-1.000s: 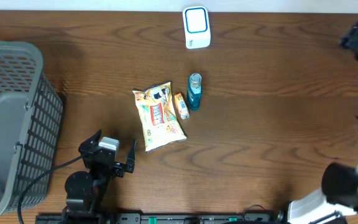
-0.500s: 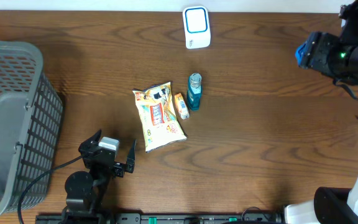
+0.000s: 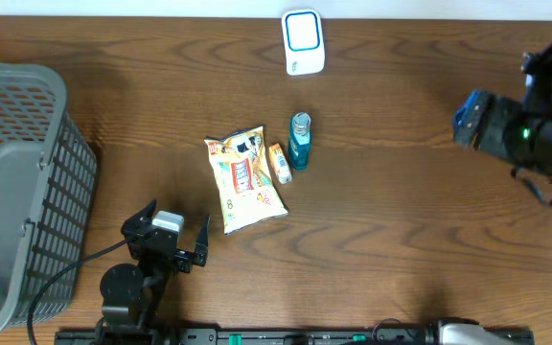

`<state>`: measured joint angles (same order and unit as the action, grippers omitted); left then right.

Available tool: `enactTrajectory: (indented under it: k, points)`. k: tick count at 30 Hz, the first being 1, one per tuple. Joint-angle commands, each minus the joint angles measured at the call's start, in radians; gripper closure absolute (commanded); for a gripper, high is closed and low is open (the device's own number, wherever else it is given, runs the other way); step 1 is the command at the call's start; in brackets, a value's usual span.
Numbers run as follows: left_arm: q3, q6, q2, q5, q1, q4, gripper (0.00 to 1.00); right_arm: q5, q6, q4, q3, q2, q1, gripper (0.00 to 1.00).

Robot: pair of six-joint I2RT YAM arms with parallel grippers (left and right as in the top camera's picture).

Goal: Scan the item barcode
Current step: 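Swing the right gripper over to the teal Listerine bottle, then grasp the Listerine bottle cap with the right gripper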

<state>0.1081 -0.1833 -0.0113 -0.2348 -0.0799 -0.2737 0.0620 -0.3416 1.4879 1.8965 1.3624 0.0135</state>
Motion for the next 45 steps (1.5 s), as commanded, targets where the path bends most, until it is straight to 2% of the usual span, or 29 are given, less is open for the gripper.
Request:
enactTrajectory:
  k: [1, 4, 6, 11, 15, 17, 24, 31, 38, 45]
  points:
    - [-0.015, 0.002, 0.001, -0.016, -0.002, -0.025, 0.02, -0.003, -0.066, -0.137, -0.275, -0.120, -0.042, 0.01]
    - [-0.015, 0.002, 0.001, -0.016, -0.002, -0.025, 0.02, 0.043, -0.073, -0.295, -0.506, -0.185, -0.068, 0.01]
    - [-0.015, 0.002, 0.001, -0.016, -0.002, -0.025, 0.02, 0.139, -0.073, -0.456, -0.700, -0.202, -0.084, 0.01]
    - [-0.015, 0.002, 0.001, -0.016, -0.002, -0.025, 0.02, 0.304, -0.073, -0.707, -0.970, -0.162, -0.088, 0.01]
    - [-0.015, 0.002, 0.001, -0.016, -0.002, -0.025, 0.02, 0.475, -0.072, -0.868, -1.062, -0.115, -0.090, 0.01]
    - [-0.015, 0.002, 0.001, -0.016, -0.002, -0.025, 0.02, 0.491, -0.072, -0.896, -1.049, -0.110, -0.095, 0.01]
    - [-0.015, 0.002, 0.001, -0.016, -0.002, -0.025, 0.02, 0.461, -0.080, -0.897, -0.842, -0.112, -0.167, 0.01]
    - [-0.015, 0.002, 0.001, -0.016, -0.002, -0.025, 0.02, 0.121, -0.122, -0.894, -0.653, -0.066, -0.352, 0.01]
    - [-0.015, 0.002, 0.001, -0.016, -0.002, -0.025, 0.02, -0.035, -0.113, -0.874, -0.467, 0.172, -0.488, 0.01]
    - [-0.015, 0.002, 0.001, -0.016, -0.002, -0.025, 0.02, -0.101, -0.099, -0.771, -0.237, 0.466, -0.546, 0.08]
